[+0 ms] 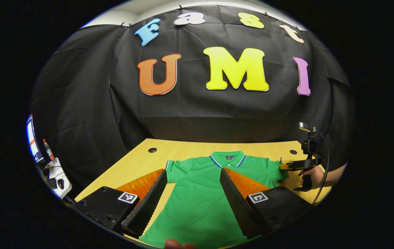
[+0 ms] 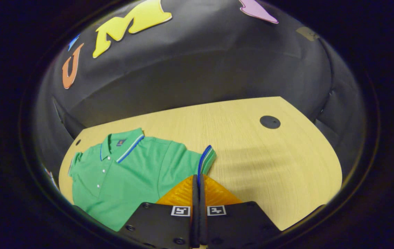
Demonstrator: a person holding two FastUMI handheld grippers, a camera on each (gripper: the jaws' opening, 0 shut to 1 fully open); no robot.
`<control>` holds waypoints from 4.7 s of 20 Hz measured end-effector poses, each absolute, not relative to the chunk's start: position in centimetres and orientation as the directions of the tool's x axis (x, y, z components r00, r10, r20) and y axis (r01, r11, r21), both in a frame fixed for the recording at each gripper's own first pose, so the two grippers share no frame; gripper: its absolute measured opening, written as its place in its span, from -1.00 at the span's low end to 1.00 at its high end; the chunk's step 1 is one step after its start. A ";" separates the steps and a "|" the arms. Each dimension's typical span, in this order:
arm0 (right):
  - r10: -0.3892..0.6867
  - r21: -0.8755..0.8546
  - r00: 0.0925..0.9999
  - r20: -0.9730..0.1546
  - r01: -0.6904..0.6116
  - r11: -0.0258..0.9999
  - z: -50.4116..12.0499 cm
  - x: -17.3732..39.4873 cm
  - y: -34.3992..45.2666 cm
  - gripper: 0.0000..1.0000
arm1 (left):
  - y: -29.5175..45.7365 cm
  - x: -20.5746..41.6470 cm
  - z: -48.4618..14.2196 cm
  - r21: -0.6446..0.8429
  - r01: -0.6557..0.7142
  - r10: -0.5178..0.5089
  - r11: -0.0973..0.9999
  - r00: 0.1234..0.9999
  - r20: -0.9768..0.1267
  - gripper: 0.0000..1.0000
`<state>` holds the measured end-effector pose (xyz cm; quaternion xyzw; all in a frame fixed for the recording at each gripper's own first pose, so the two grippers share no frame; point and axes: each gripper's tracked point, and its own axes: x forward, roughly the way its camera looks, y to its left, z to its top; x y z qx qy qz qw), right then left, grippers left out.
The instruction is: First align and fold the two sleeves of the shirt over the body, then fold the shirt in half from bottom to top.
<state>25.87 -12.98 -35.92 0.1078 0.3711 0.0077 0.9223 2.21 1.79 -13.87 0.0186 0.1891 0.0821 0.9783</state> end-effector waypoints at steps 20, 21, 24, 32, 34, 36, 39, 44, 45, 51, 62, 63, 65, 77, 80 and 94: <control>0.279 0.157 0.658 -0.699 -0.239 0.958 -33.0 22.1 5.1 -0.89 | 9.4 -2.1 -12.5 0.033 -0.292 0.285 0.956 0.893 -0.347 0.99; 0.278 0.161 0.664 -0.694 -0.234 0.959 -32.8 22.0 5.6 -0.34 | 9.9 -2.3 -12.5 0.030 -0.299 0.290 0.954 0.891 -0.349 0.99; 0.280 0.152 0.683 -0.675 -0.242 0.958 -31.4 20.9 6.2 -0.06 | 10.7 -2.6 -12.5 0.006 -0.306 0.288 0.952 0.891 -0.351 0.99; 0.185 0.082 0.808 -0.560 -0.168 0.982 -21.9 16.2 2.2 0.94 | 10.5 0.5 -14.0 -0.082 -0.154 0.114 0.985 0.924 -0.364 0.99; 0.168 0.060 0.826 -0.538 -0.162 0.985 -19.5 14.5 1.1 0.94 | 10.3 1.3 -15.2 -0.108 -0.098 0.048 0.989 0.916 -0.399 0.99; 0.163 0.051 0.837 -0.522 -0.160 0.986 -17.6 12.6 0.3 0.86 | 10.7 3.1 -16.3 -0.140 -0.055 -0.008 0.989 0.910 -0.416 0.99; 0.149 0.027 0.853 -0.501 -0.156 0.987 -14.9 9.9 -1.1 0.86 | 11.5 5.4 -19.0 -0.202 -0.004 -0.095 0.979 0.875 -0.474 0.99; 0.151 -0.009 0.858 -0.491 -0.178 0.984 -12.3 6.1 -2.1 0.94 | 13.5 9.8 -24.4 -0.330 0.008 -0.213 0.944 0.781 -0.588 0.97; 0.145 -0.014 0.857 -0.495 -0.174 0.985 -12.4 5.5 -2.6 0.95 | 13.8 10.4 -25.4 -0.348 0.008 -0.232 0.938 0.760 -0.608 0.98; 0.099 -0.021 0.817 -0.568 -0.135 0.991 -14.5 2.4 -5.2 0.92 | 15.0 15.6 -29.7 -0.459 -0.023 -0.327 0.888 0.672 -0.665 0.95; 0.058 -0.029 0.786 -0.615 -0.096 0.995 -16.7 2.0 -7.4 0.86 | 15.0 19.5 -34.9 -0.555 -0.118 -0.418 0.823 0.536 -0.733 0.63; 0.055 -0.026 0.785 -0.617 -0.090 0.996 -16.9 2.0 -7.7 0.86 | 14.5 19.6 -34.8 -0.565 -0.110 -0.432 0.818 0.533 -0.728 0.58; 0.050 -0.019 0.786 -0.617 -0.078 0.997 -17.0 2.1 -8.0 0.86 | 14.4 19.7 -35.3 -0.543 -0.101 -0.421 0.834 0.520 -0.743 0.49; -0.001 -0.014 0.807 -0.591 -0.009 1.000 -17.0 1.6 -10.8 0.86 | 12.3 22.1 -33.3 -0.463 -0.081 -0.328 0.882 0.600 -0.729 -0.94; -0.002 0.003 0.814 -0.581 0.004 1.000 -17.0 1.5 -11.0 0.86 | 11.0 21.9 -31.1 -0.473 -0.023 -0.358 0.881 0.619 -0.698 -0.94; -0.022 0.034 0.843 -0.537 0.048 0.998 -16.0 -2.2 -12.8 0.87 | 3.2 18.8 -29.8 -0.100 0.229 -0.218 0.968 0.581 -0.784 -0.94</control>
